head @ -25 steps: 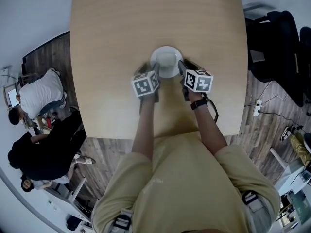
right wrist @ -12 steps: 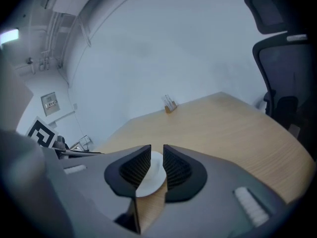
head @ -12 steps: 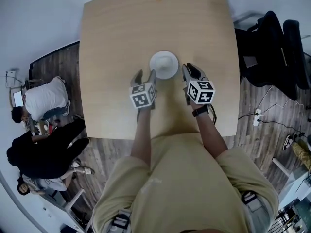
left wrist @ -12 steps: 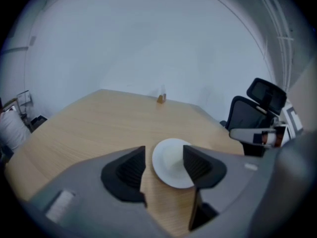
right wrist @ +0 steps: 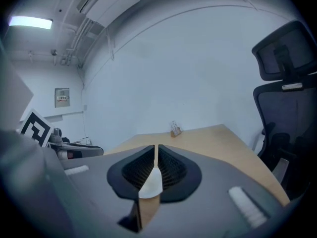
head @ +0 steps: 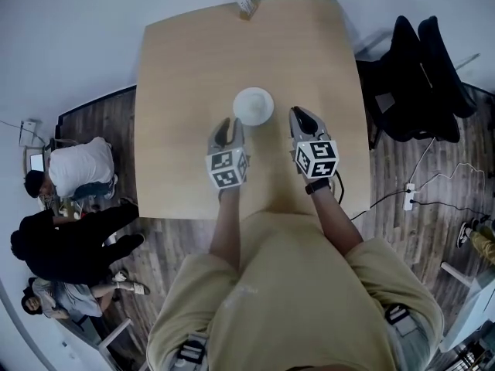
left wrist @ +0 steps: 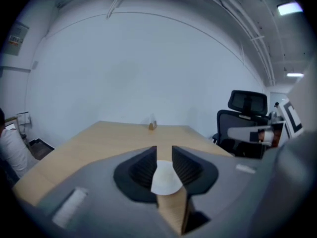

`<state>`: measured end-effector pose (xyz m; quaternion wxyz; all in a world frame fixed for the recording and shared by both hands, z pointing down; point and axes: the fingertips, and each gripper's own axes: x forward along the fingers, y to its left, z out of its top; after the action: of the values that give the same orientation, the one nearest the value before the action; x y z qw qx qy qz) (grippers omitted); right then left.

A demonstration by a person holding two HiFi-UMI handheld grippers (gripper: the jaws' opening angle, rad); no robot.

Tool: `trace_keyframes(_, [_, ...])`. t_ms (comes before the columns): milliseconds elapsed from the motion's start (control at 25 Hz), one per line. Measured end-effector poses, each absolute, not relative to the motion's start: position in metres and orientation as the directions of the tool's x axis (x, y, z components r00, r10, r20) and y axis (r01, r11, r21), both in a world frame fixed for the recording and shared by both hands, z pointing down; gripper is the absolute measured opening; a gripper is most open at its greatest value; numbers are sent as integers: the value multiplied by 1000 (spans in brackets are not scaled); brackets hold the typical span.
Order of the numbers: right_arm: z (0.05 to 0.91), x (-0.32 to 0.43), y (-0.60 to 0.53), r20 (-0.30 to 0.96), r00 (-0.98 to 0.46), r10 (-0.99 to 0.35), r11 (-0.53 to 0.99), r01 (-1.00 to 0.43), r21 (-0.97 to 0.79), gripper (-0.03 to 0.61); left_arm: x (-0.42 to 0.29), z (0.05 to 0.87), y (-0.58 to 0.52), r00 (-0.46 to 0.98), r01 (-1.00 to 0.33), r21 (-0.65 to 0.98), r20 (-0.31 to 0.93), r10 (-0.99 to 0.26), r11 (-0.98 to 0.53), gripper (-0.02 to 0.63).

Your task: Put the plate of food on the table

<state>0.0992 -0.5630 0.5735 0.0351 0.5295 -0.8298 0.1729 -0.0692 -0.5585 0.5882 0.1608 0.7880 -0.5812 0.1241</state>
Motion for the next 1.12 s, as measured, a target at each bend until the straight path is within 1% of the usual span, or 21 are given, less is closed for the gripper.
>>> trace_keyframes(160, [549, 101, -541, 195, -448, -873, 410, -889, -207, 6, -59, 566, -539, 298, -954, 91, 343, -891, -284, 68])
trace_keyframes(440, [522, 103, -506, 144, -461, -876, 442, -885, -143, 5, -45, 537, -508, 295, -955, 61, 274, -915, -290, 5])
trace_keyframes(760, [514, 109, -469, 140, -457, -878, 446, -889, -103, 5, -36, 523, -465, 291, -957, 56, 237, -927, -286, 2])
trace_keyframes(920, [508, 115, -448, 129, -457, -880, 449, -889, -89, 5, -32, 513, -441, 294, -956, 61, 190, -937, -288, 2])
trace_keyframes(1120, [504, 127, -426, 125, -453, -883, 446, -892, -80, 5, -17, 517, -419, 319, -948, 63, 233, -918, -313, 2])
